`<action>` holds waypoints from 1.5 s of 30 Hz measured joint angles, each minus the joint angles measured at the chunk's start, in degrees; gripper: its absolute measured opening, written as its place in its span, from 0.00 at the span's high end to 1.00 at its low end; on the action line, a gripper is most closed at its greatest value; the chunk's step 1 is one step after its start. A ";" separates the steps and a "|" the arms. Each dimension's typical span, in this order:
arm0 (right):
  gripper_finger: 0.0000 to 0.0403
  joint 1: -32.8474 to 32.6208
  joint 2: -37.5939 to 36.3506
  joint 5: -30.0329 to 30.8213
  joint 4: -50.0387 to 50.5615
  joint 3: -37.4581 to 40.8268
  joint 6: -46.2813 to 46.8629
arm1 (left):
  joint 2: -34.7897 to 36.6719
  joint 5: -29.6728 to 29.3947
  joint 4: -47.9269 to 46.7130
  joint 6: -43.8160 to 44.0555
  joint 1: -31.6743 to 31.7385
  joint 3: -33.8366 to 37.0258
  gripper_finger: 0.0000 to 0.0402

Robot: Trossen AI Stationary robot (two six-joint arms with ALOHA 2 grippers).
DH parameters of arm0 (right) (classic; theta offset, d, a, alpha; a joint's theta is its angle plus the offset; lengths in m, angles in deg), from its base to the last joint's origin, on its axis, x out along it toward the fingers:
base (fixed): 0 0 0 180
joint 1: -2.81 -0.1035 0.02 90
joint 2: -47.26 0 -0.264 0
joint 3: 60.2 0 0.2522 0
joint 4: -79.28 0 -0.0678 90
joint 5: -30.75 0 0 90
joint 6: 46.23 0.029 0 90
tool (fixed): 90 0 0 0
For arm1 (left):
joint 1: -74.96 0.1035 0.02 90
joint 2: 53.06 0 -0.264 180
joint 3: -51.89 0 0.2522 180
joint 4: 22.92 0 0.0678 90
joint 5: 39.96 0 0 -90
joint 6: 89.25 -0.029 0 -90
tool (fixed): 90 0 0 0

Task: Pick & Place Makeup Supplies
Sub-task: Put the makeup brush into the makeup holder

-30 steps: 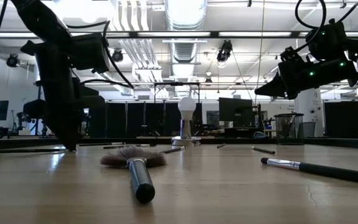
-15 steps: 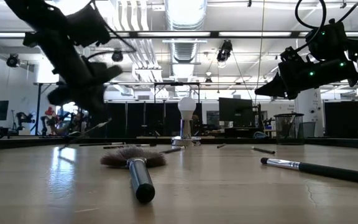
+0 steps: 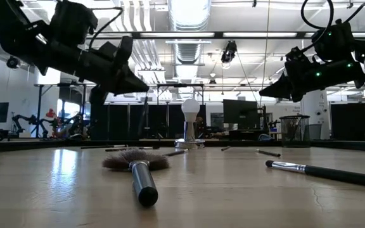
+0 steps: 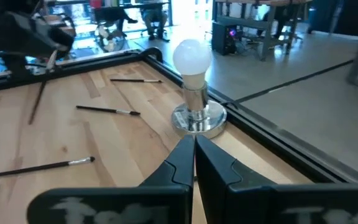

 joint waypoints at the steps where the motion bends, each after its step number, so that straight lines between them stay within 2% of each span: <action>1: 0.97 -0.02 0.02 -0.79 -0.12 0.00 0.02 | -0.76 0.05 2.06 -1.92 0.22 0.04 1.00; 4: 0.97 -0.02 0.02 -3.64 -1.18 0.00 1.04 | -2.80 2.15 8.79 -7.35 1.48 -0.32 1.00; 7: 0.97 -0.08 0.02 -7.73 -1.51 -0.32 1.49 | -5.21 8.02 15.17 -12.06 3.23 -1.04 1.00; 14: 0.97 -2.61 2.21 -8.33 -2.17 -2.33 5.40 | -13.99 19.75 27.98 -15.28 7.55 -4.70 1.00; 20: 0.93 -6.81 8.50 -8.32 -8.02 -4.05 8.30 | -22.22 26.35 31.22 -15.80 8.69 -11.17 1.00; 28: 0.78 -10.56 15.05 -8.33 -8.50 -8.66 9.74 | -27.72 29.57 31.20 -16.02 8.71 -15.75 1.00; 36: 0.64 -13.38 19.05 -8.30 -8.48 -13.21 10.14 | -27.07 29.53 31.55 -15.98 8.84 -15.80 1.00; 45: 0.53 -16.37 27.96 -8.26 -8.62 -20.94 11.39 | -27.05 29.51 31.16 -16.04 8.89 -15.80 1.00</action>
